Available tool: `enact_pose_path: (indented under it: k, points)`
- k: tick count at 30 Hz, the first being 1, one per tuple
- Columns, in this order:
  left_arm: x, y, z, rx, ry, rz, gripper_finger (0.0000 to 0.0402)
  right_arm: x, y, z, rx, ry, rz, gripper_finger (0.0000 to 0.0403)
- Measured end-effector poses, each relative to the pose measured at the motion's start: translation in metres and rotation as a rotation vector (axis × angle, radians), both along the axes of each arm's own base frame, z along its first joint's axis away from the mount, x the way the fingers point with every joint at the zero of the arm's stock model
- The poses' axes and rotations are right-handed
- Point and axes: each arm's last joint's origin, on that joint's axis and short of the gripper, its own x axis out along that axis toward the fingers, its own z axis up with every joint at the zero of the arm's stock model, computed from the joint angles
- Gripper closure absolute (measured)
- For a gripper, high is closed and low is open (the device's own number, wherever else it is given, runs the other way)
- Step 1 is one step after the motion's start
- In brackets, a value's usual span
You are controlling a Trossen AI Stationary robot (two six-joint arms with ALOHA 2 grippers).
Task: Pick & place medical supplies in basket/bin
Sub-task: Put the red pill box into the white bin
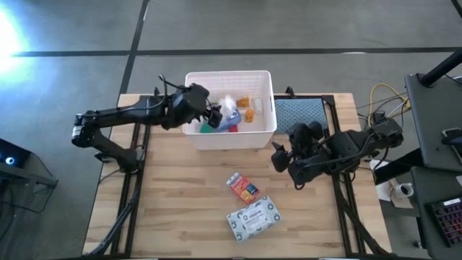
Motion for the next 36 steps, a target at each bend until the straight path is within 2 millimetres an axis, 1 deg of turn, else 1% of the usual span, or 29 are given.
enact_pose_path:
  k: [3, 5, 7, 10, 13, 15, 19, 22, 24, 26, 28, 30, 33, 36]
  points:
    - [0.0, -0.011, 0.001, 0.001, -0.004, -0.038, 0.0069, 0.005, 0.003, -0.006, 0.056, 0.063, 0.041, 0.0111]
    - [-0.001, -0.023, 0.003, -0.003, -0.011, -0.08, 0.0069, 0.01, 0.004, -0.012, 0.09, 0.12, 0.071, 0.0113]
    - [-0.003, -0.04, 0.005, -0.03, -0.036, -0.119, 0.0068, 0.016, 0.007, -0.022, 0.119, 0.174, 0.084, 0.0114]
    - [-0.007, -0.068, 0.002, -0.089, -0.048, -0.18, 0.0068, 0.024, 0.006, -0.038, 0.184, 0.226, 0.047, 0.0115]
    - [-0.011, -0.097, -0.009, -0.157, -0.016, -0.227, 0.0068, 0.033, 0.004, -0.049, 0.25, 0.257, 0.012, 0.0115]
    - [-0.014, -0.117, -0.018, -0.197, -0.008, -0.263, 0.0068, 0.041, 0.003, -0.055, 0.27, 0.285, 0.019, 0.0115]
    - [-0.022, -0.156, -0.04, -0.274, -0.006, -0.33, 0.0068, 0.064, 0.005, -0.071, 0.311, 0.344, 0.142, 0.0115]
    - [-0.029, -0.178, -0.059, -0.351, -0.018, -0.325, 0.0068, 0.082, 0.004, -0.081, 0.362, 0.365, 0.241, 0.0118]
    - [-0.032, -0.185, -0.075, -0.394, -0.032, -0.283, 0.0068, 0.093, 0.002, -0.089, 0.387, 0.372, 0.293, 0.0123]
    - [-0.037, -0.189, -0.095, -0.446, -0.038, -0.216, 0.0068, 0.104, 0.0, -0.101, 0.41, 0.393, 0.346, 0.013]
    - [-0.04, -0.193, -0.114, -0.523, -0.08, -0.142, 0.0068, 0.115, -0.003, -0.116, 0.438, 0.413, 0.404, 0.0136]
    - [-0.045, -0.198, -0.135, -0.601, -0.115, -0.104, 0.0068, 0.124, -0.006, -0.135, 0.47, 0.431, 0.446, 0.0142]
    - [-0.047, -0.209, -0.16, -0.727, -0.216, -0.11, 0.0068, 0.13, -0.011, -0.164, 0.511, 0.466, 0.464, 0.015]
    - [-0.046, -0.215, -0.178, -0.829, -0.338, -0.15, 0.0068, 0.128, -0.017, -0.19, 0.583, 0.471, 0.488, 0.0154]
